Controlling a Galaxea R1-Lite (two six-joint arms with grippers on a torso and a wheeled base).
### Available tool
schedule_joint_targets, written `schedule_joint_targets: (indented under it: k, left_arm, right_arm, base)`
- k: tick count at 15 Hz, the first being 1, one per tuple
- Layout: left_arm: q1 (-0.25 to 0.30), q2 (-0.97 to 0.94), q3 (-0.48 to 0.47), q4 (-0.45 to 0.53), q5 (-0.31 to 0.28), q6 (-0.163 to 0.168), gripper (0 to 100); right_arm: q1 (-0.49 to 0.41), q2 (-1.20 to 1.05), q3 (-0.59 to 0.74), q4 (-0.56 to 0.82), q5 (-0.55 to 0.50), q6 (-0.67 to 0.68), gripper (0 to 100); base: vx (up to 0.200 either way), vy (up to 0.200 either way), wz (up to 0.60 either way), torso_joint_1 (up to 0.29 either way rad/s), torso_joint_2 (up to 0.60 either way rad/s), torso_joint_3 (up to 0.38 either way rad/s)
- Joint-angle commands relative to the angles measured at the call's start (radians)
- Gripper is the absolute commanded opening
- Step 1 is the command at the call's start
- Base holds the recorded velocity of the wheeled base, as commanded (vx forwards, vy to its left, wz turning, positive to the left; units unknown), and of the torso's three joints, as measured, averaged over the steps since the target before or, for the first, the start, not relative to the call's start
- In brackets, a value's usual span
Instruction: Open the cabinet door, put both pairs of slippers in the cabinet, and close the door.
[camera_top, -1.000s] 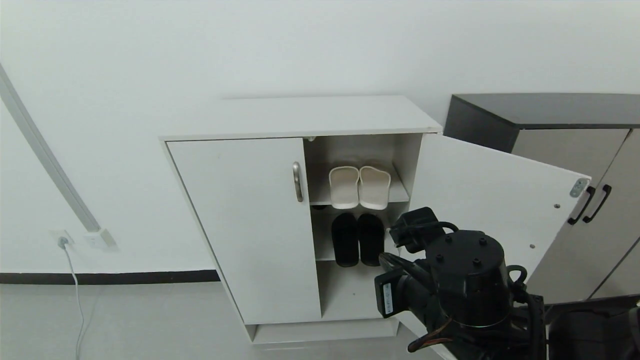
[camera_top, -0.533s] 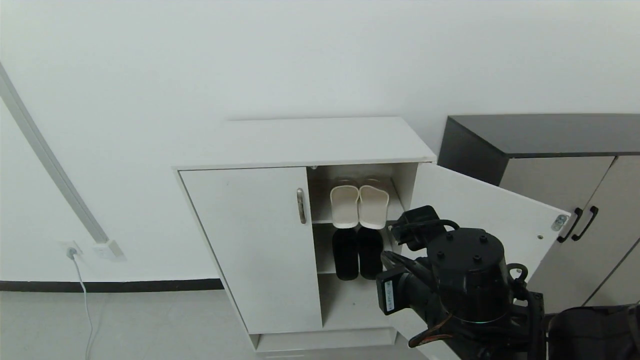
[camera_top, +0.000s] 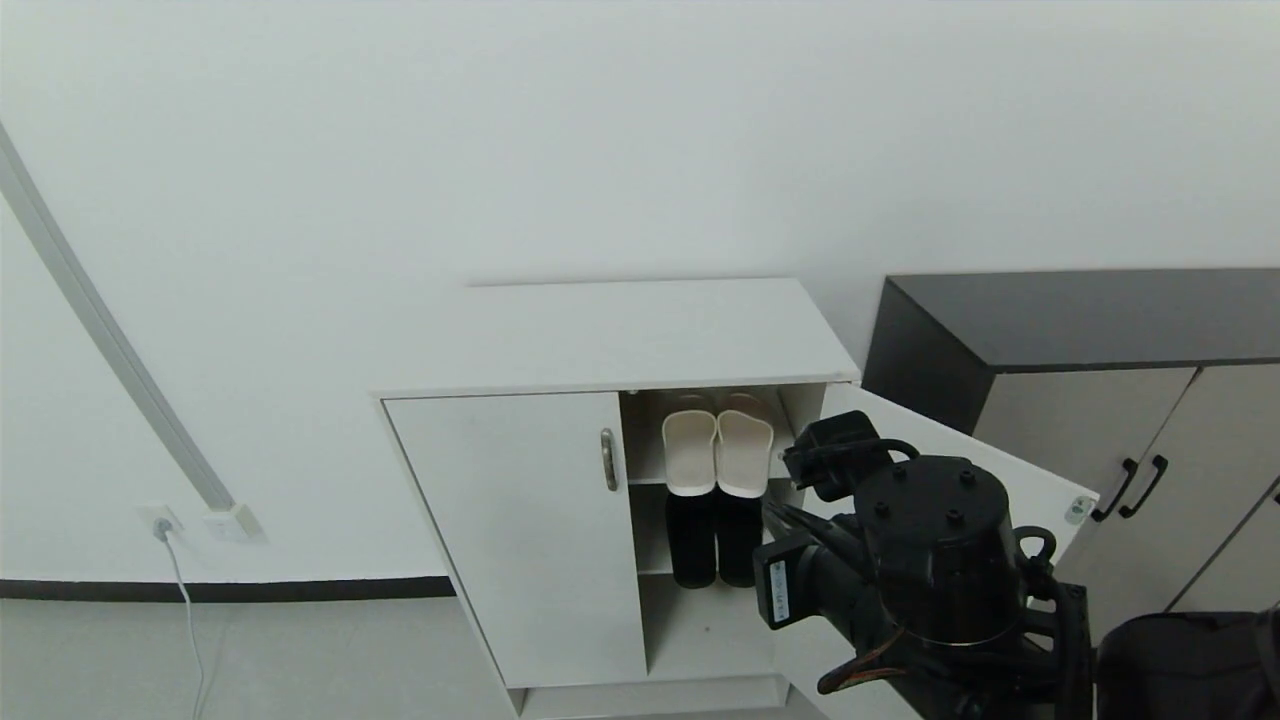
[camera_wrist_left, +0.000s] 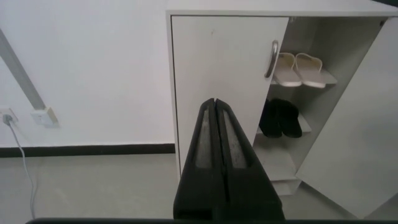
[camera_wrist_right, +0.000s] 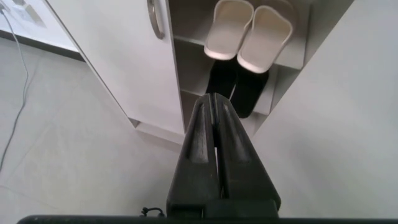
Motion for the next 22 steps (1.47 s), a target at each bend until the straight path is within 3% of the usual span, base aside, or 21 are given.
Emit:
schedule_joint_targets:
  k: [1, 9, 20, 22]
  left_arm:
    - [0.0, 0.001, 0.0, 0.0, 0.001, 0.0, 0]
    - [0.0, 0.001, 0.0, 0.0, 0.002, 0.0, 0]
    - [0.0, 0.001, 0.0, 0.0, 0.004, 0.0, 0]
    - [0.0, 0.001, 0.0, 0.0, 0.004, 0.0, 0]
  right_arm:
    - [0.0, 0.002, 0.0, -0.001, 0.0, 0.0, 0]
    - [-0.002, 0.002, -0.002, -0.002, 0.0, 0.001, 0]
    - [-0.002, 0.013, 0.003, -0.002, 0.0, -0.003, 0]
    - [-0.002, 0.013, 0.003, -0.002, 0.0, -0.003, 0]
  base:
    - [0.0, 0.0, 0.0, 0.242, -0.58, -0.32]
    - [0.0, 0.0, 0.0, 0.223, -0.51, -0.284]
    - [0.0, 0.0, 0.0, 0.003, -0.01, -0.004]
    - [0.0, 0.0, -0.6, 0.002, 0.0, 0.002]
